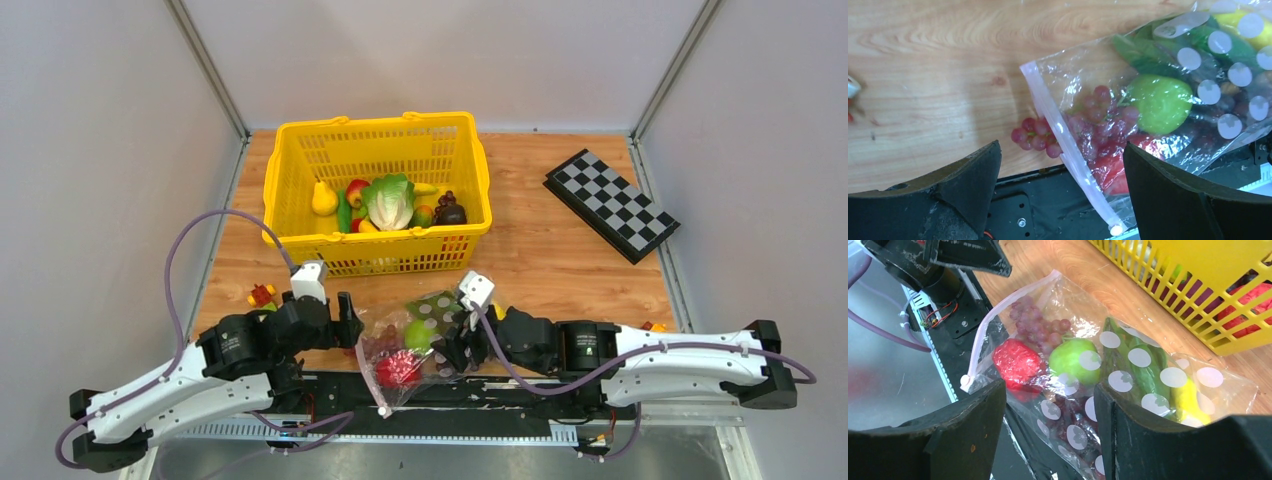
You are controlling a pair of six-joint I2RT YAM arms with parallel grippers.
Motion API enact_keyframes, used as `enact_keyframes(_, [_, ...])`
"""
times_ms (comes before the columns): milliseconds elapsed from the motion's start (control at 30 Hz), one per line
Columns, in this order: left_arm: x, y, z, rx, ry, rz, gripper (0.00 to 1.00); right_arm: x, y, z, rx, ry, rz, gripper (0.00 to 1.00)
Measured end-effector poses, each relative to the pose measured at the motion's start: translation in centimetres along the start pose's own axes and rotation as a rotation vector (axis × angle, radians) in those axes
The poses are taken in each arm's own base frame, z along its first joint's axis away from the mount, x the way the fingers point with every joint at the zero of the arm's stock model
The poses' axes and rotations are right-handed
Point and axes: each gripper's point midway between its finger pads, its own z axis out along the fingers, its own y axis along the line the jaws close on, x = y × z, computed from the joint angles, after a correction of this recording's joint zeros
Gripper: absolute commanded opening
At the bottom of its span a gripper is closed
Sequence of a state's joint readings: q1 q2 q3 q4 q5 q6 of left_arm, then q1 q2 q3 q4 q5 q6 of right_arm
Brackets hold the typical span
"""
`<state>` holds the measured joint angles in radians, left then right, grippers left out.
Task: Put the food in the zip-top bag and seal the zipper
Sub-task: Adjust the zipper food storage bag at the center of the board.
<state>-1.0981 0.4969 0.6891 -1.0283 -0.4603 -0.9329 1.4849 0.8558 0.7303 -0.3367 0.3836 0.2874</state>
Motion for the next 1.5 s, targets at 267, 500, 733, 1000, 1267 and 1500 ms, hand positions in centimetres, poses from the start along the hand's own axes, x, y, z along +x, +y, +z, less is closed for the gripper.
enact_keyframes(267, [3.2,-1.2,2.1,0.079,0.069,-0.088,0.91,-0.4,-1.1,-0.9,0.038,-0.054,0.044,0.65])
enact_keyframes(500, [5.0,-3.0,3.7,0.170,0.112,-0.117,0.83,-0.4,-1.7,-2.0,0.028,-0.102,0.089,0.65])
enact_keyframes(733, [4.8,-4.2,3.9,0.223,0.103,-0.133,0.70,0.3,-2.0,-2.1,0.034,-0.103,0.101,0.65])
enact_keyframes(1000, [5.4,-3.4,4.3,0.187,0.112,-0.125,0.85,1.5,-1.9,-1.0,0.051,-0.055,0.086,0.65])
enact_keyframes(1267, [6.9,-0.6,5.1,0.042,0.157,-0.068,0.82,2.1,-1.6,-0.3,0.052,-0.032,0.076,0.66])
enact_keyframes(1500, [8.0,-0.3,5.9,-0.004,0.212,-0.014,0.54,2.0,-1.5,0.0,0.052,-0.033,0.076,0.66])
